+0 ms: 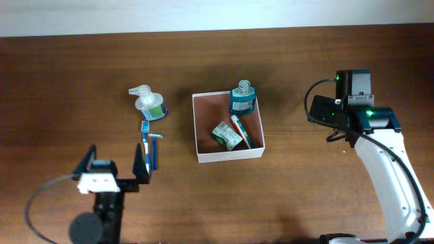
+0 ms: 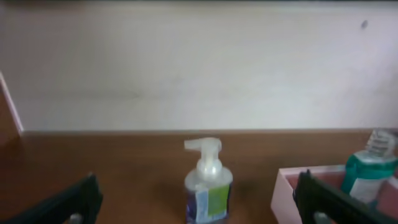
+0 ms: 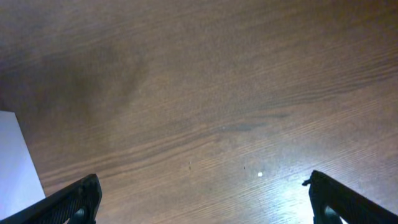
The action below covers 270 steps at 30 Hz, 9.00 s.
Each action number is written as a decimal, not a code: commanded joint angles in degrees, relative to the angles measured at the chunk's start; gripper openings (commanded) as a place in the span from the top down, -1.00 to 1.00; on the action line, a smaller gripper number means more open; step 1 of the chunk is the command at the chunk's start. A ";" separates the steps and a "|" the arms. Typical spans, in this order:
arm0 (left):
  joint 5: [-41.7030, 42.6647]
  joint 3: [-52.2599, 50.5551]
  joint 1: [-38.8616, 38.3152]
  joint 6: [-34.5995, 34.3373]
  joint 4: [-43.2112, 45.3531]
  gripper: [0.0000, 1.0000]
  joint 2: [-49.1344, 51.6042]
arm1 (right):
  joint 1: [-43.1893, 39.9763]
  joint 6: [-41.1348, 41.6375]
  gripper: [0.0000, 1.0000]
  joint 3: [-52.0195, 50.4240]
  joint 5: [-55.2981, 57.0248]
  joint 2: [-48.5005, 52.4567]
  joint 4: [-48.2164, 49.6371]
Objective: Pack container
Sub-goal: 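Move the left gripper over the clear foam soap pump bottle, then lower and close the left gripper on the soap pump head, then lift the soap bottle and carry it right over the box, then lower the soap bottle into the box's left back corner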
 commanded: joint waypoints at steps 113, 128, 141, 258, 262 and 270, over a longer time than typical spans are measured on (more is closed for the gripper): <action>-18.23 58.60 -11.13 -24.63 -21.64 0.13 89.37 | -0.31 0.07 -0.97 0.74 0.07 -0.17 0.04; -20.17 58.62 -11.13 -22.45 -20.06 0.24 87.58 | -0.31 0.07 -0.97 0.74 0.07 -0.17 0.02; -20.11 58.62 -11.13 -12.63 -18.88 0.26 86.58 | -0.31 0.07 -0.97 0.74 0.07 -0.17 0.04; 14.88 58.62 -20.90 3.30 -14.88 0.36 76.81 | -0.31 0.07 -0.97 0.74 0.07 -0.17 0.04; 14.88 58.62 -20.90 3.32 -15.76 0.36 75.03 | -0.31 0.07 -0.97 0.74 0.07 -0.17 0.04; 14.82 58.58 -20.90 3.34 -18.36 0.36 75.38 | -0.31 0.07 -0.97 0.74 0.07 -0.17 0.04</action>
